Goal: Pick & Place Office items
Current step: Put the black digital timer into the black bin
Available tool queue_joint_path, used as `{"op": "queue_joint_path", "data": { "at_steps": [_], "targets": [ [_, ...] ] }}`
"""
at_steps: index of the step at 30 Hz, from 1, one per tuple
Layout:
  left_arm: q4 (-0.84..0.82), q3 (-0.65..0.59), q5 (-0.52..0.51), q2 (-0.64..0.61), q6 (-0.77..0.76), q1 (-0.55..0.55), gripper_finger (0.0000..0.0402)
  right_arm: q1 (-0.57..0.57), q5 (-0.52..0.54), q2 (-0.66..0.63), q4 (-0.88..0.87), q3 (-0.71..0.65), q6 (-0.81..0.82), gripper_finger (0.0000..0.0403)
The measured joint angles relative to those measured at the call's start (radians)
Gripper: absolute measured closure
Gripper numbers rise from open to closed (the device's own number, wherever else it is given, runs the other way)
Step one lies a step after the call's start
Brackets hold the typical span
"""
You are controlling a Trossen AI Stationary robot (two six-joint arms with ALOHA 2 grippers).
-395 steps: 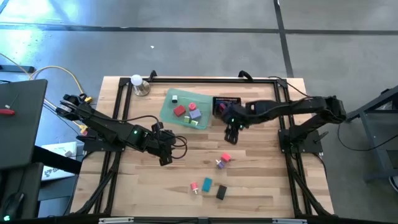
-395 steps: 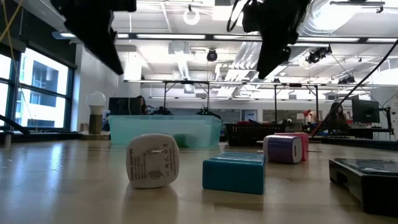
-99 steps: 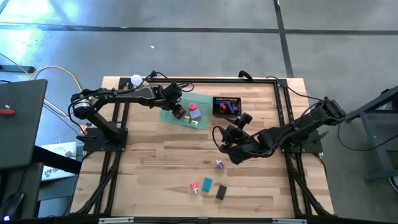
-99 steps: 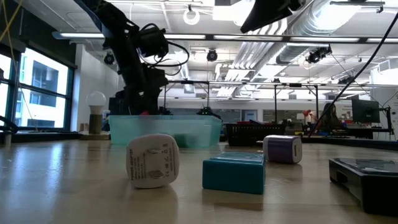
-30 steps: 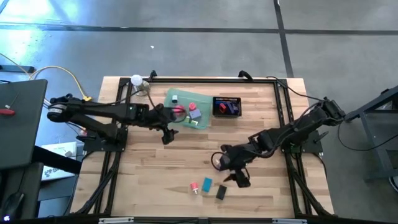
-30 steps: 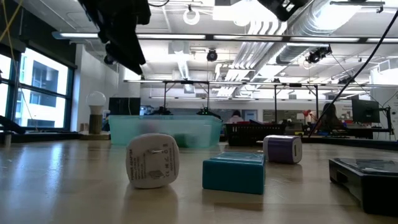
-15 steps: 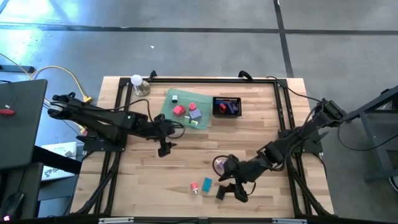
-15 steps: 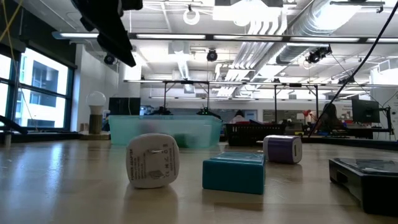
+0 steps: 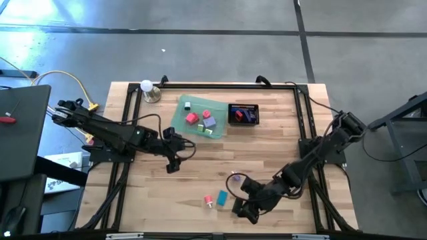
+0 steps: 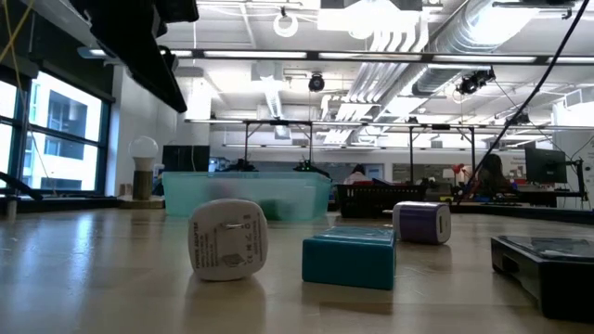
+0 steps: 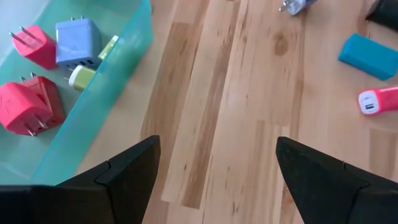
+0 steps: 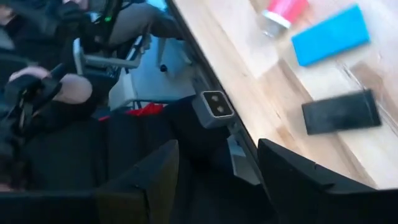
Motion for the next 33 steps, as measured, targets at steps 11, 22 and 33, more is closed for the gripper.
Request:
{"op": "queue_joint_path", "data": {
  "at_steps": [11, 22, 33],
  "targets": [
    [0.049, -0.037, 0.001, 0.000, 0.129, 0.011, 0.0089, -0.029, 0.048, 0.018, -0.007, 0.000, 0.055, 0.0195],
    [0.068, -0.037, 0.002, 0.000, 0.275, 0.073, 0.0089, -0.025, 0.306, 0.018, 0.001, 0.000, 0.099, 0.0195],
    [0.124, -0.037, 0.011, 0.000, 0.398, 0.165, 0.0089, -0.015, 0.400, 0.018, 0.001, 0.000, 0.103, 0.0115]
  ]
}}
